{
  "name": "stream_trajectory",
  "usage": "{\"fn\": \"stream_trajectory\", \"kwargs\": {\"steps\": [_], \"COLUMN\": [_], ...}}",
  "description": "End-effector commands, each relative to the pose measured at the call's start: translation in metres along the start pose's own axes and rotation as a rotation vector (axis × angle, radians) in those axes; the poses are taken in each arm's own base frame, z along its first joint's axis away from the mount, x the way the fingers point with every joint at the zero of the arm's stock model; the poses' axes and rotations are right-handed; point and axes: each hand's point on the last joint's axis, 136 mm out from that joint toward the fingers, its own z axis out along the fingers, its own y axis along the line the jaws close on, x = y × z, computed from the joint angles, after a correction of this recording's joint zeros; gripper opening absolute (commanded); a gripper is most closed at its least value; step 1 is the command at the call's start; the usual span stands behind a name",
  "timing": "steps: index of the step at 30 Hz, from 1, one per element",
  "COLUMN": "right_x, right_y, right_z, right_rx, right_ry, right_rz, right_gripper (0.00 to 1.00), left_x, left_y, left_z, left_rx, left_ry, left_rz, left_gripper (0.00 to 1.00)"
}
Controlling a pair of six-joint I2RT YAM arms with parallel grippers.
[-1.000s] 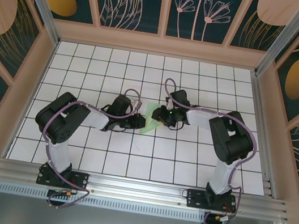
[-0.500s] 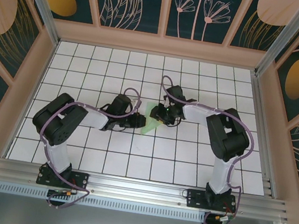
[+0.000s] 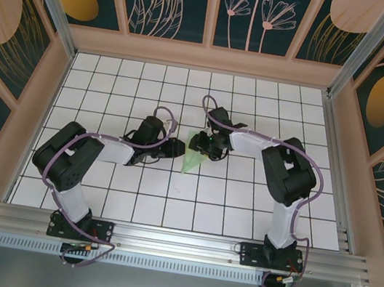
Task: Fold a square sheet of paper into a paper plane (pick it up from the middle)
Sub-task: Fourth fold the wing at the center of the table.
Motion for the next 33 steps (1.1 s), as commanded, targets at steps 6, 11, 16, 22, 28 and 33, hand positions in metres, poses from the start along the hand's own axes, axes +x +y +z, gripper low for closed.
{"fn": "stream_trajectory", "kwargs": {"steps": [6, 11, 16, 22, 28, 33], "right_x": [0.051, 0.055, 0.057, 0.060, 0.061, 0.063], "right_y": [-0.110, -0.111, -0.115, -0.117, -0.117, -0.118], "right_z": [0.052, 0.055, 0.055, 0.057, 0.058, 0.059], "right_rx": [0.378, 0.384, 0.401, 0.410, 0.412, 0.417], "right_ry": [0.129, 0.138, 0.140, 0.146, 0.148, 0.152], "right_rz": [0.116, 0.128, 0.134, 0.132, 0.130, 0.129], "right_gripper": [0.52, 0.52, 0.52, 0.52, 0.52, 0.51], "left_x": [0.008, 0.013, 0.012, 0.011, 0.013, 0.015], "left_y": [-0.015, -0.007, -0.001, 0.005, 0.014, 0.020], "left_z": [0.004, 0.012, 0.019, 0.022, 0.028, 0.029], "left_rx": [0.116, 0.095, 0.073, 0.046, 0.013, -0.011], "left_ry": [0.039, 0.070, 0.080, 0.077, 0.090, 0.096], "left_rz": [0.006, -0.007, -0.017, -0.023, -0.035, -0.041], "left_gripper": [0.20, 0.19, 0.17, 0.16, 0.16, 0.15]}}
